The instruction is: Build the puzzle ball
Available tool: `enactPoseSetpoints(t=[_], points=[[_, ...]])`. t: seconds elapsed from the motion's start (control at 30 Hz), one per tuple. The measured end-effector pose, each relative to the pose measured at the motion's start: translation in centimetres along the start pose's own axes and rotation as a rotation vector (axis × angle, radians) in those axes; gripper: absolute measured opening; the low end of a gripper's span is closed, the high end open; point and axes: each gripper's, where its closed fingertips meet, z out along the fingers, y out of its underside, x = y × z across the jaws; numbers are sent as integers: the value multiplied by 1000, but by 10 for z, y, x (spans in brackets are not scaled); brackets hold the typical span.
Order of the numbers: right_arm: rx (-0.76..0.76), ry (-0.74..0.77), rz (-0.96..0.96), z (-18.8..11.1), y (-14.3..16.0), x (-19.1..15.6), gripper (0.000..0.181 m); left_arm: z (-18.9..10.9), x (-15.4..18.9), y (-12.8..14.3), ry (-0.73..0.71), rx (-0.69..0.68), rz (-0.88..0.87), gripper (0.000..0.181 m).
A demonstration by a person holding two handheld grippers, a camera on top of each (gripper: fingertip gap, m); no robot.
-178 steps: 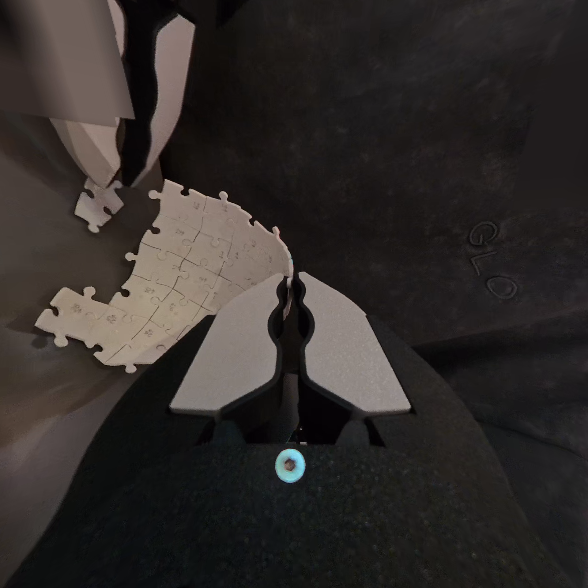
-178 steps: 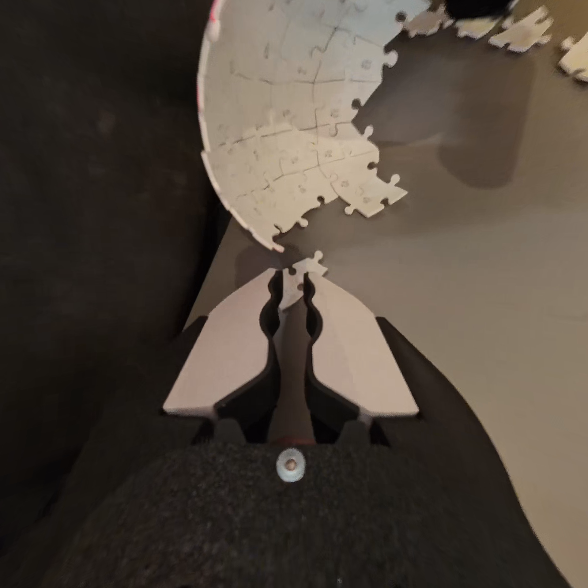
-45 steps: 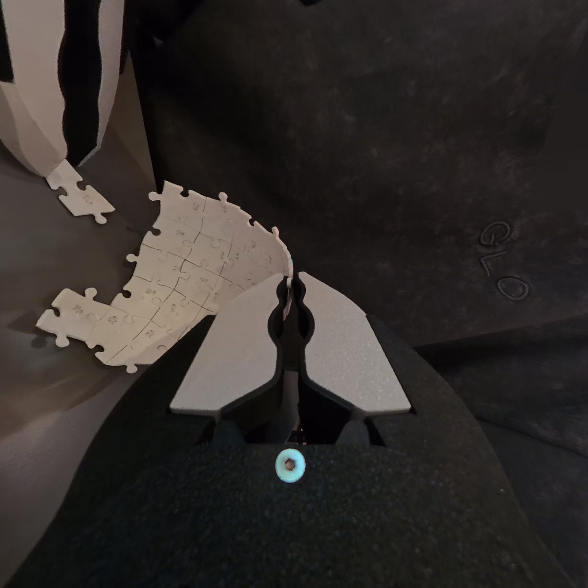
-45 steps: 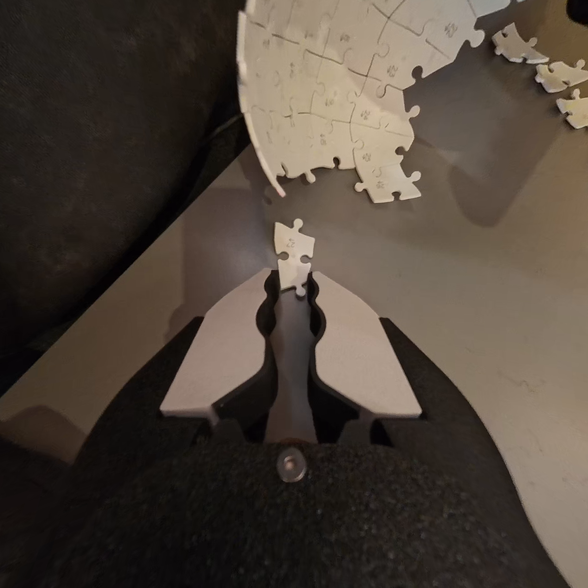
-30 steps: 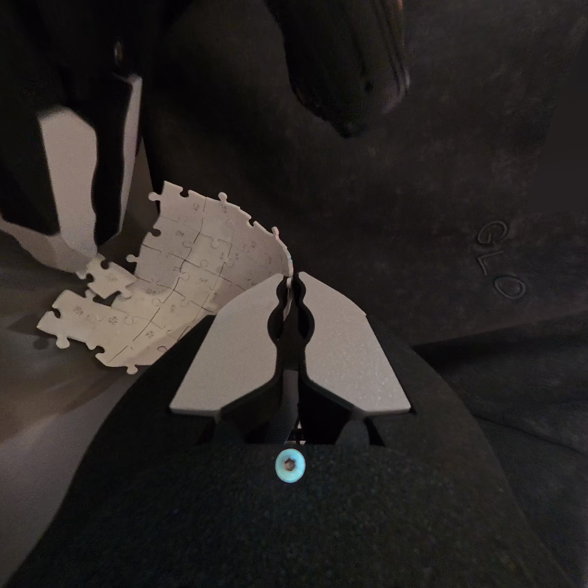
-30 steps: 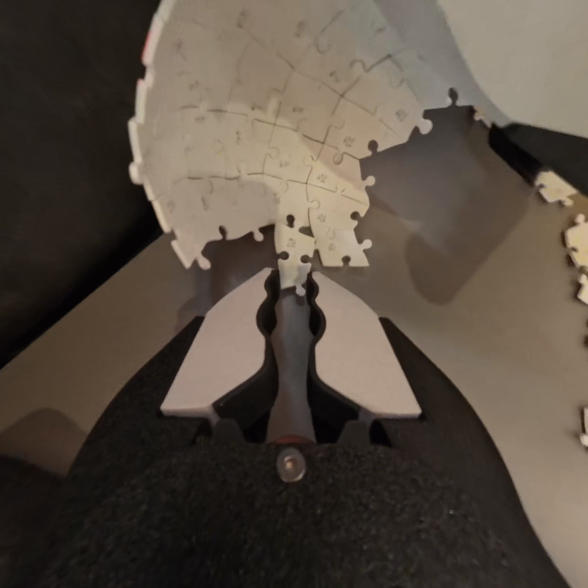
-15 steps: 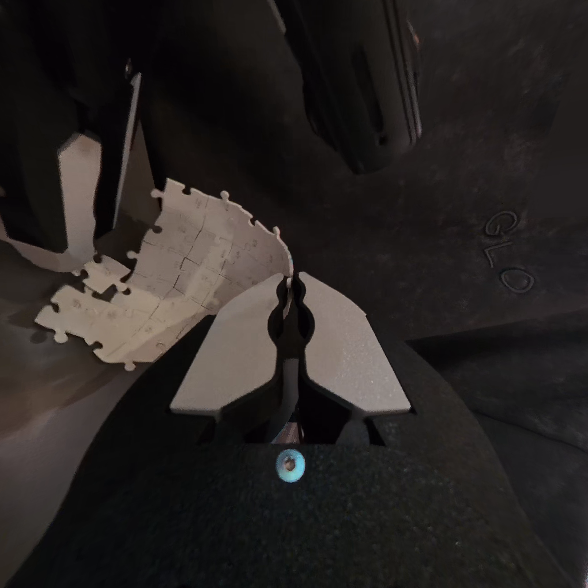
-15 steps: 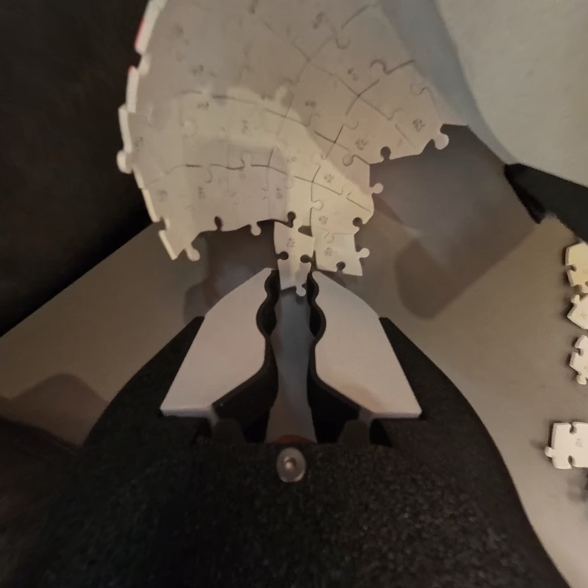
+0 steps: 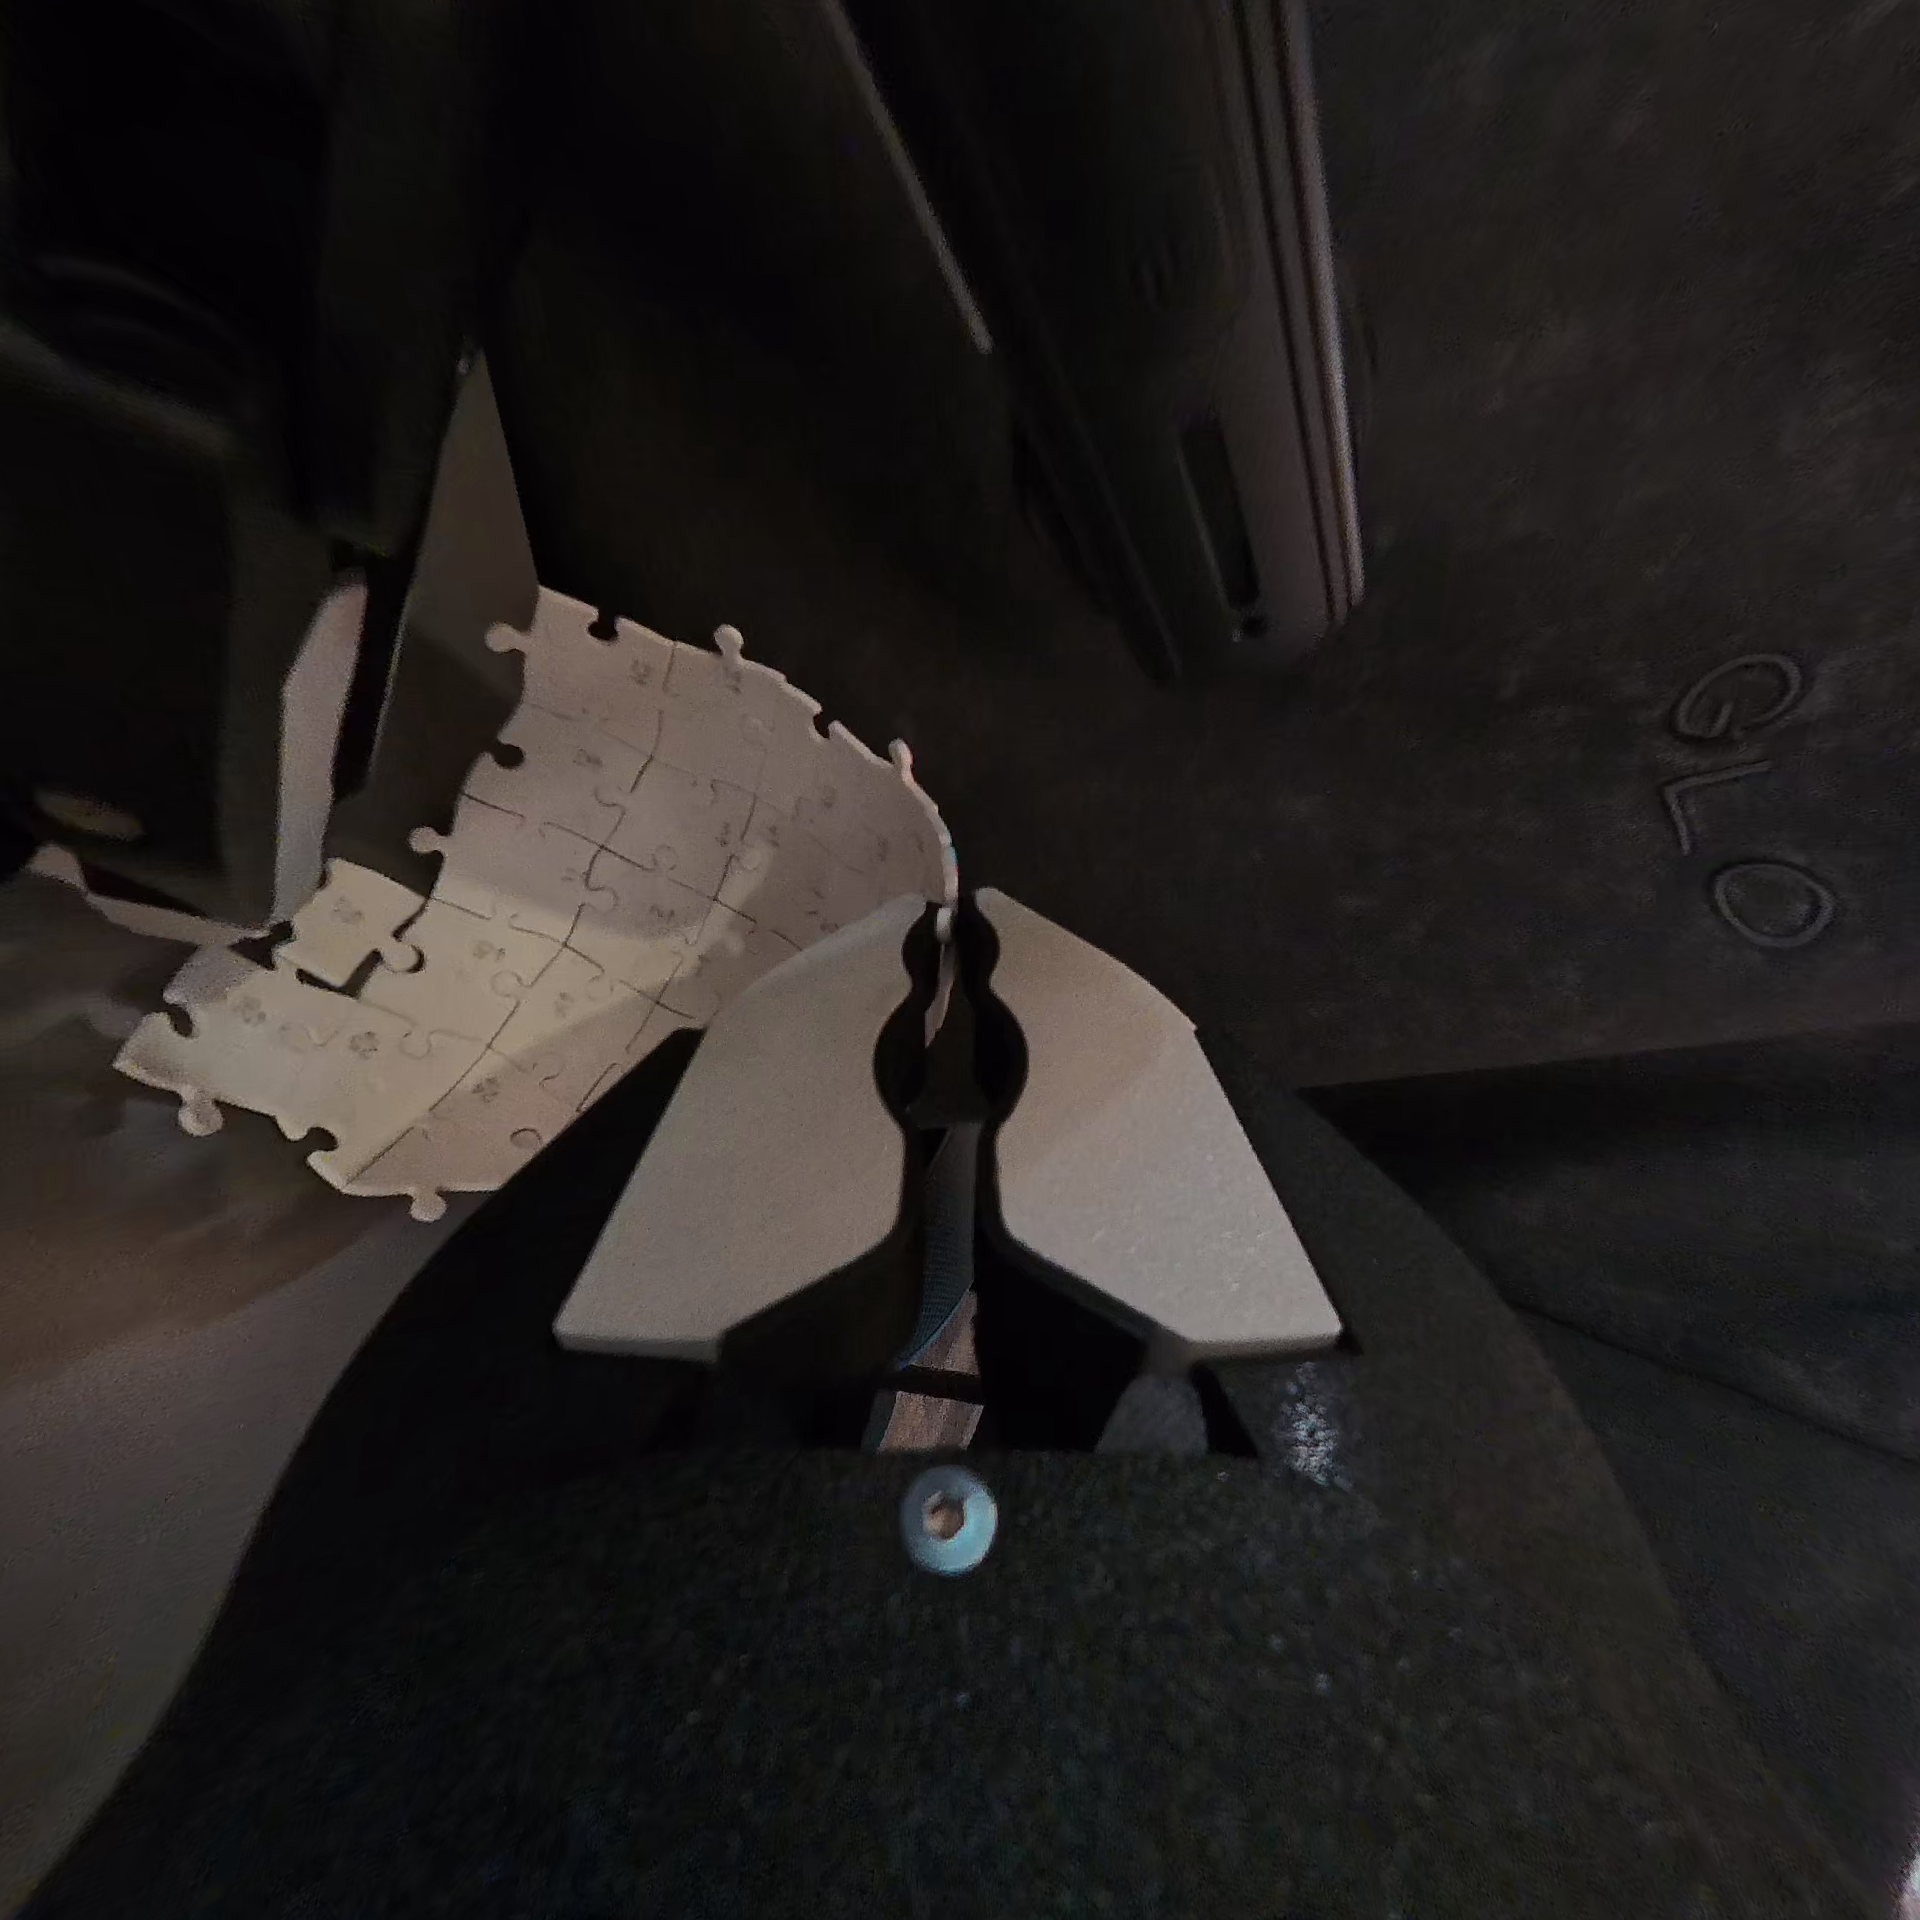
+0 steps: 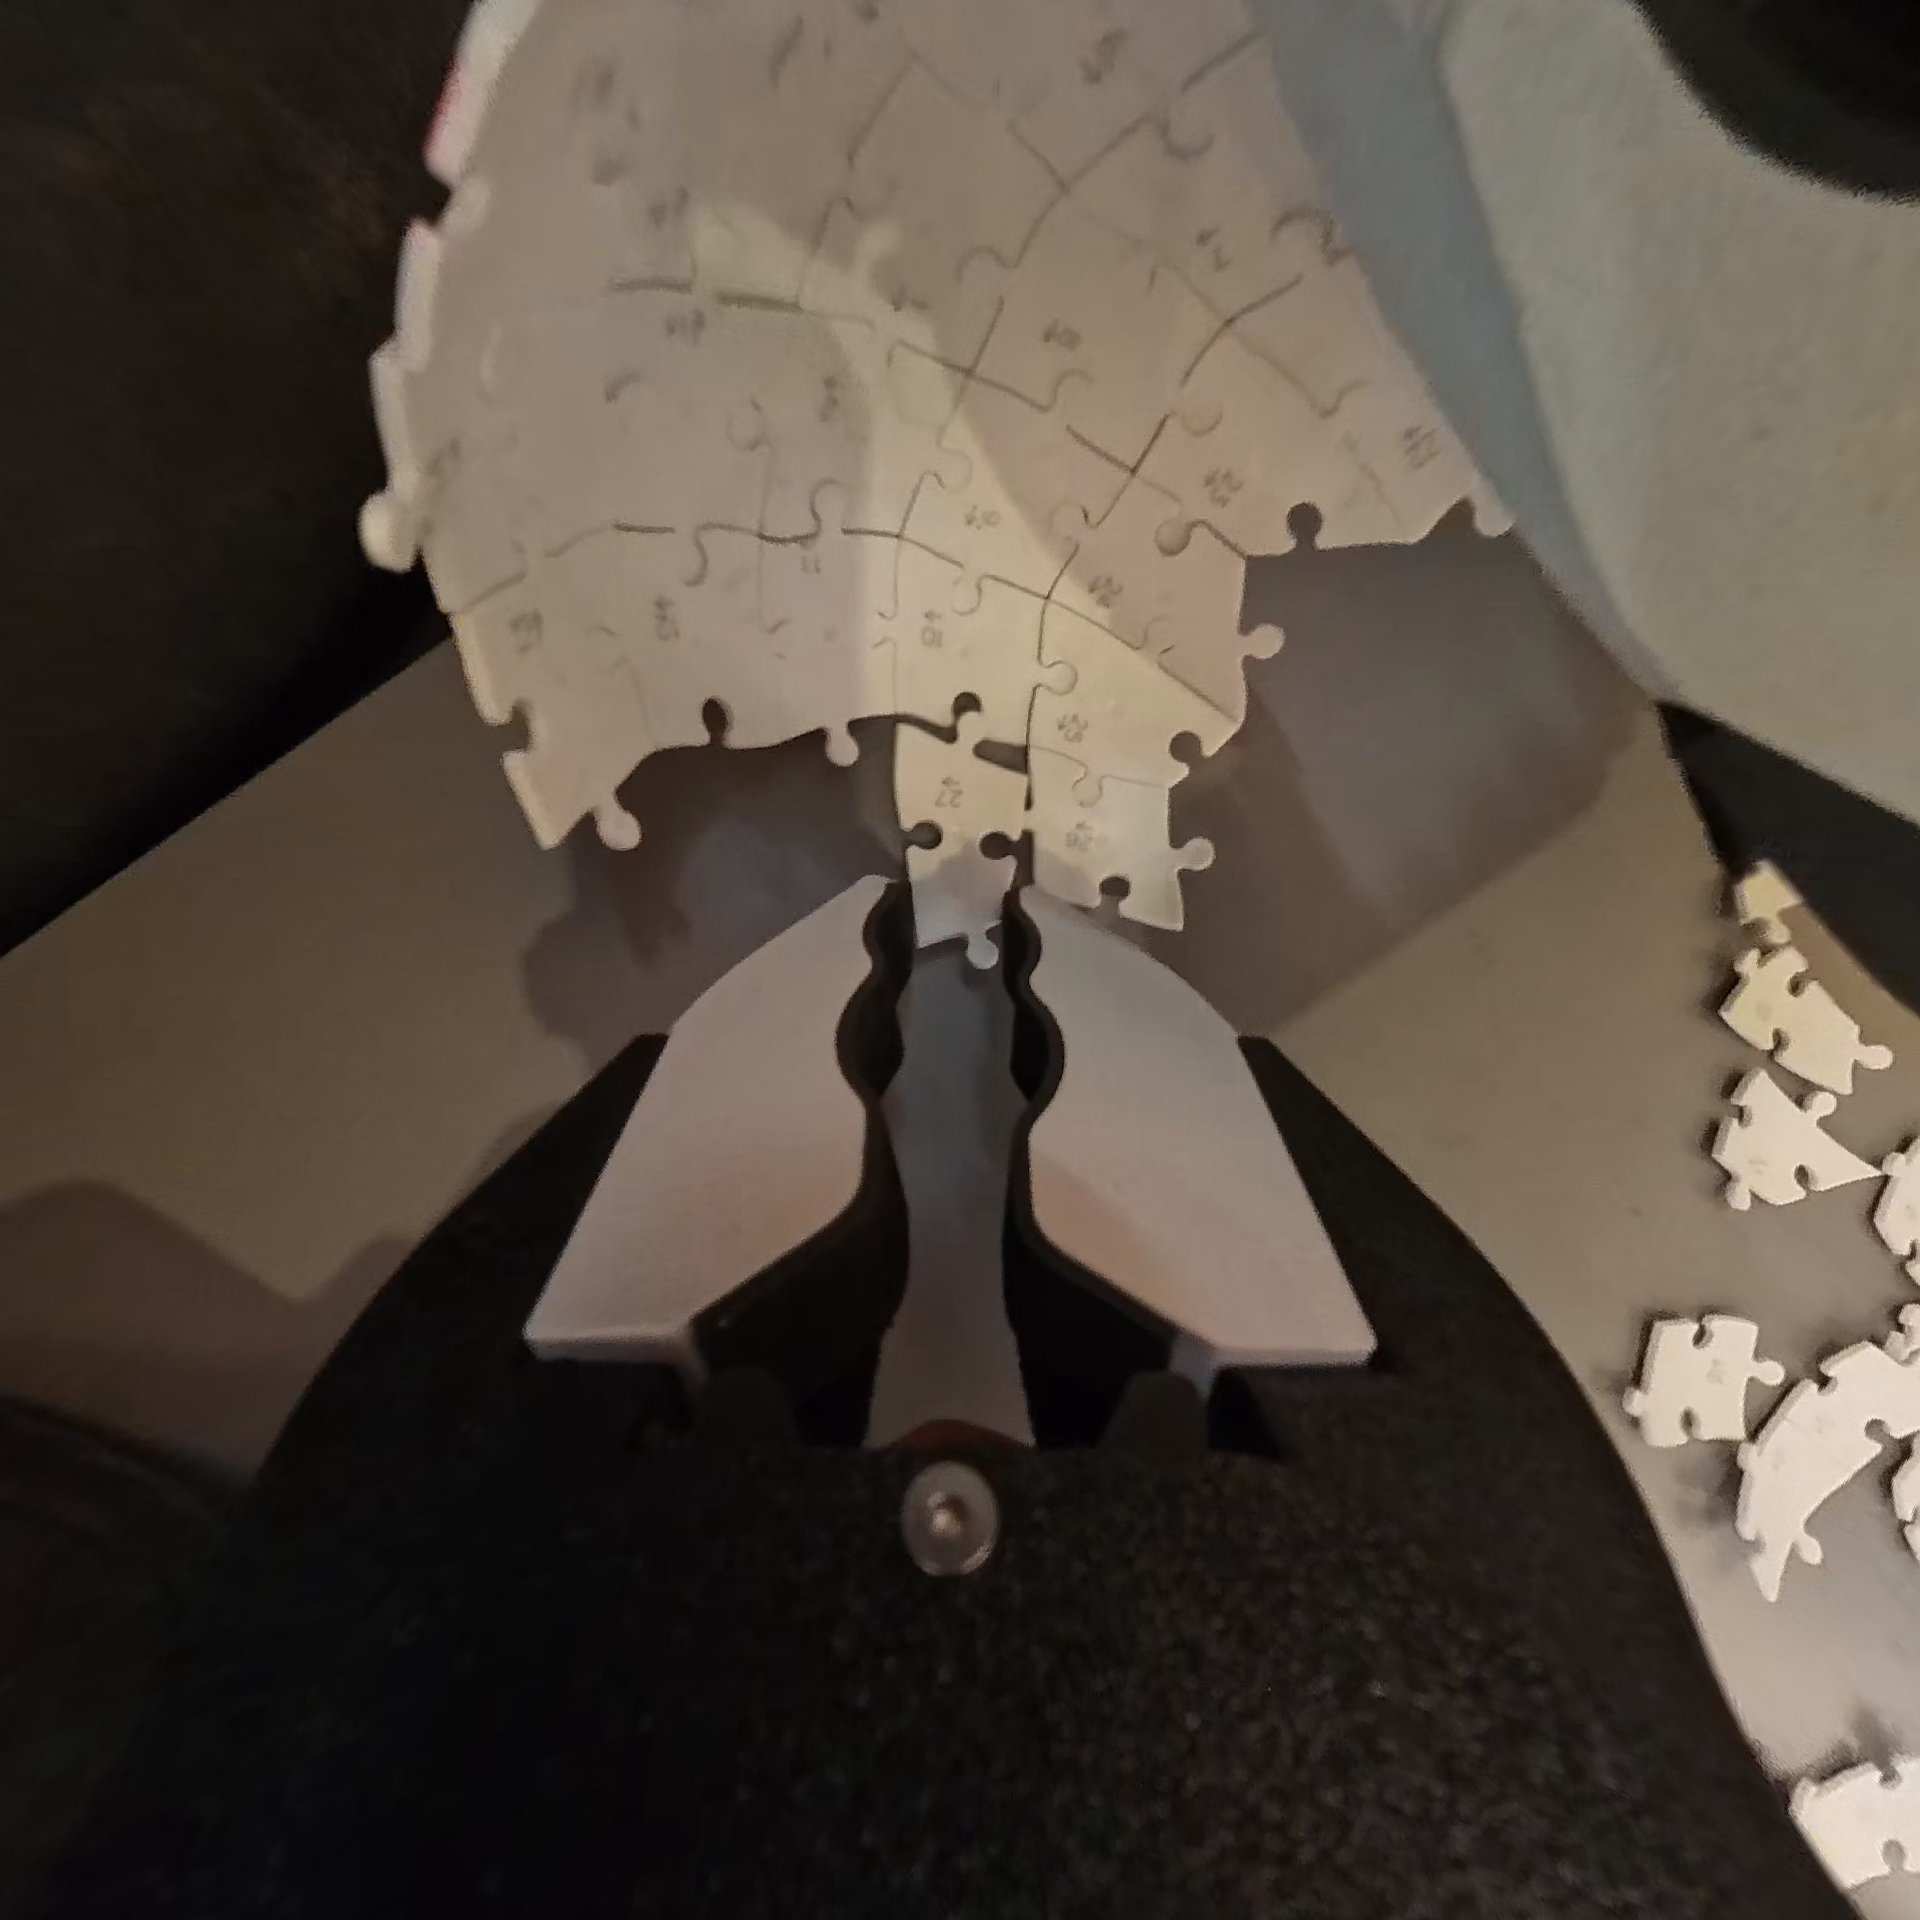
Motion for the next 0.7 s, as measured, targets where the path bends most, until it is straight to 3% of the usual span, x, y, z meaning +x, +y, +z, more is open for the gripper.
enactPoseSetpoints(t=[0.6, 0.7], points=[[76, 40, -21, -5, -6, 6, 23, -2, -1, -1, 17, 0, 3, 3], [102, 54, 20, -13, -3, 4, 10, -3, -1, -3, 22, 0, -2, 3]])
